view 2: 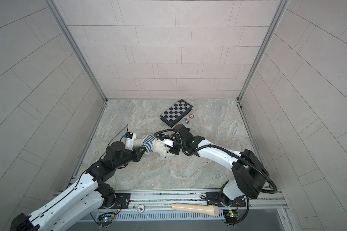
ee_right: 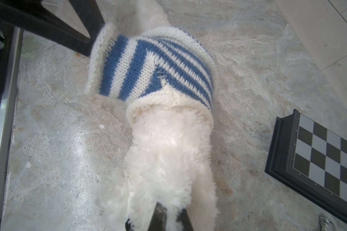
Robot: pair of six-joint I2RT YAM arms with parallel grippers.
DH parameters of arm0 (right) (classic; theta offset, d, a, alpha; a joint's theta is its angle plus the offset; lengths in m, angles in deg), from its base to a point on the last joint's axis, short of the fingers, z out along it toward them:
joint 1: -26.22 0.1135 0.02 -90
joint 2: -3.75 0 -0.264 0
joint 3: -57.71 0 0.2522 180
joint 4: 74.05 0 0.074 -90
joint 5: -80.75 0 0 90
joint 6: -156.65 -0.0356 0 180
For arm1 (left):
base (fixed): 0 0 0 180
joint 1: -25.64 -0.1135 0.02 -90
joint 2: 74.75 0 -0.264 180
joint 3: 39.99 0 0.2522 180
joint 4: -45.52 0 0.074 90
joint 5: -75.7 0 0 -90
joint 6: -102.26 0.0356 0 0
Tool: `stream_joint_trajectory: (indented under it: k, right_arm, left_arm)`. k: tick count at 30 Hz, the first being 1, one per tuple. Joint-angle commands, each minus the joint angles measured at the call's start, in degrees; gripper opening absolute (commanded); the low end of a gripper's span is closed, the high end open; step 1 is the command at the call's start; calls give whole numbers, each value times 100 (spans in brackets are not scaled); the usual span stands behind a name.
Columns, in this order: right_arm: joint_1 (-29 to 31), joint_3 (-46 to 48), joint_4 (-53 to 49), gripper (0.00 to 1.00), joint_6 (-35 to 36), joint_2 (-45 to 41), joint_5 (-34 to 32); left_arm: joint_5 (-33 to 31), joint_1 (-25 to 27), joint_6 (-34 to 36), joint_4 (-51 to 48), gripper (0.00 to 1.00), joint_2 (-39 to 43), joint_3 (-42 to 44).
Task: Dress the teddy bear
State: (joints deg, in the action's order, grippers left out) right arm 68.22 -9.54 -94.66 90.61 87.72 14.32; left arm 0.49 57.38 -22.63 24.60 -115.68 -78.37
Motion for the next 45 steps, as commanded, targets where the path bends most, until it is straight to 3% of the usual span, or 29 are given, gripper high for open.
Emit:
stream_joint_trajectory:
  k: [1, 13, 20, 31, 38, 45]
  right_arm:
    - [37, 10, 167, 0, 99, -171, 38]
    - [85, 67, 228, 0, 79, -216, 32]
    - [89, 85, 276, 0, 83, -196, 50]
    - [91, 87, 351, 0, 78, -138, 102]
    - [98, 94, 400, 0, 52, -105, 147]
    - [107, 85, 447, 0, 38, -23, 191]
  left_arm:
    - [-196, 25, 80, -157, 0, 63, -181]
    - [-601, 26, 169, 109, 0, -367, -194]
    - [-910, 33, 277, 215, 22, -596, -224]
    - [-1076, 43, 309, 517, 35, -913, -261]
    - [-1099, 58, 287, 971, 37, -1263, -246]
    - [-430, 51, 355, 1943, 31, -1545, -148]
